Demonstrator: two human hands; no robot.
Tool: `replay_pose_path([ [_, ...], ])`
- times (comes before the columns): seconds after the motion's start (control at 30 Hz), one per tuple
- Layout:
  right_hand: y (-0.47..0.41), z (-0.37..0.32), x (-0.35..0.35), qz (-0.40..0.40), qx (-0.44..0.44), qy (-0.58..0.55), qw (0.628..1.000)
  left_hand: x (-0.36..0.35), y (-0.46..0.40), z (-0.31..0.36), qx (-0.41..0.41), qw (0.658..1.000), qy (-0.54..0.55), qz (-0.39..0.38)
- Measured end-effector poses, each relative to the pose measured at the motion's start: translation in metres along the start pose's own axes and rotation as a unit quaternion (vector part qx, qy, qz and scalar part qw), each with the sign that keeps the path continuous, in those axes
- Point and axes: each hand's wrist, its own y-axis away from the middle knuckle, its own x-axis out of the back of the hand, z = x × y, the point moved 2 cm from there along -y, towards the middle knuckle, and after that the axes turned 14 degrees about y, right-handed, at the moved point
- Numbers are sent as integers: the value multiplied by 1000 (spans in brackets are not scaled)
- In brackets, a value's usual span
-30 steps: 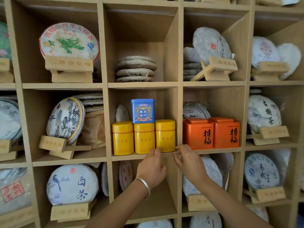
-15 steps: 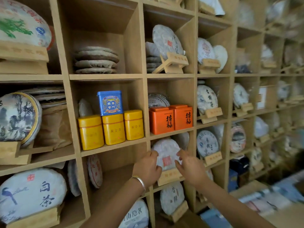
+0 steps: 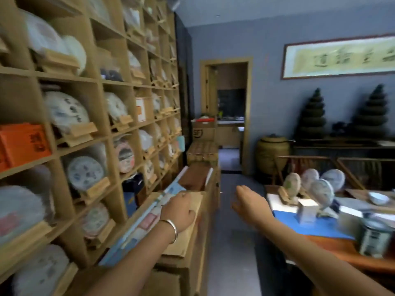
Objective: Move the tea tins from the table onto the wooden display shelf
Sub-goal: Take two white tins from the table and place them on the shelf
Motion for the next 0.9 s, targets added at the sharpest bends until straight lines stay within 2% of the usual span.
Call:
replay_pose_path([
  [0.13,51,135,26,-17,-93,107,990,-55,-29,113,-107,993,11,-51],
  [0.27,110,242,43,-84,-170,165,968,-108,-40,207,-175,977,30,-118],
  [0.53,193,392,69,-134,-263,173,940,-206,-74,366,-263,948,53,-171],
  [0.7,212,476,67,-142,-275,169,936,-271,-88,442,-270,938,57,-209],
  [0.9,221,549,41,-188,-278,147,931,-339,-102,487,-236,939,76,-237],
])
